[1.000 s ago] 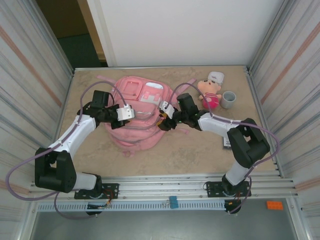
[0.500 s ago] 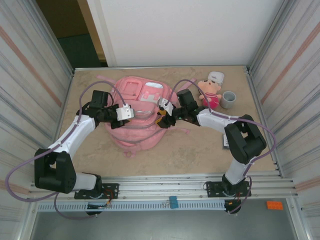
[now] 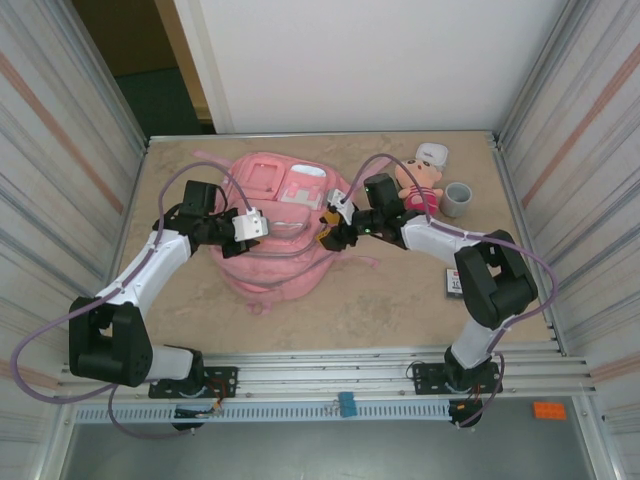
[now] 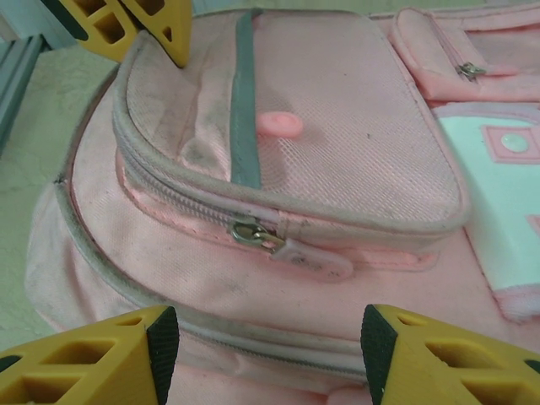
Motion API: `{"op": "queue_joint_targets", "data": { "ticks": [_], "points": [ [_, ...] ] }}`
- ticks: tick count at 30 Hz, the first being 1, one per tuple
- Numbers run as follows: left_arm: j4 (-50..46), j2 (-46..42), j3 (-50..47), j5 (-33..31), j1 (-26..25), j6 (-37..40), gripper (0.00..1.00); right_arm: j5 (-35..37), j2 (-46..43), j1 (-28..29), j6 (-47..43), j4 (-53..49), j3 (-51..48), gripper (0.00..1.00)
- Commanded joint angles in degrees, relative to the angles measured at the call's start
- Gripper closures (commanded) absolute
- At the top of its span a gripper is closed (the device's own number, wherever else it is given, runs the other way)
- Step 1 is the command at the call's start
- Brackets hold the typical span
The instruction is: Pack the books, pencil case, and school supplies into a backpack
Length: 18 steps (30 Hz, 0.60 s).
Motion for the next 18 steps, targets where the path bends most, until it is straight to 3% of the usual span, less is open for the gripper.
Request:
{"op": "queue_joint_targets", "data": {
  "ticks": [1, 7, 15, 18],
  "points": [
    [-0.1, -1.9, 0.6, 6.6, 0.4, -0.8, 1.00, -0.1, 2.2, 1.3, 1.4, 1.9, 2.6, 0.40],
    [0.7, -2.3, 0.3, 8.0, 0.5, -2.0, 1.00, -0.7, 4.2, 2.4, 1.7, 1.3, 4.8, 0.45],
    [1.7, -2.1, 0.4, 8.2, 0.5, -3.7, 1.00, -1.4, 0.7, 3.6, -0.2, -2.1, 2.8, 0.69],
    [1.7, -2.3, 0.3, 8.7, 0.5, -4.1, 1.00, -1.0, 0.4, 3.6, 1.0, -0.9, 2.3, 0.83]
  ]
}}
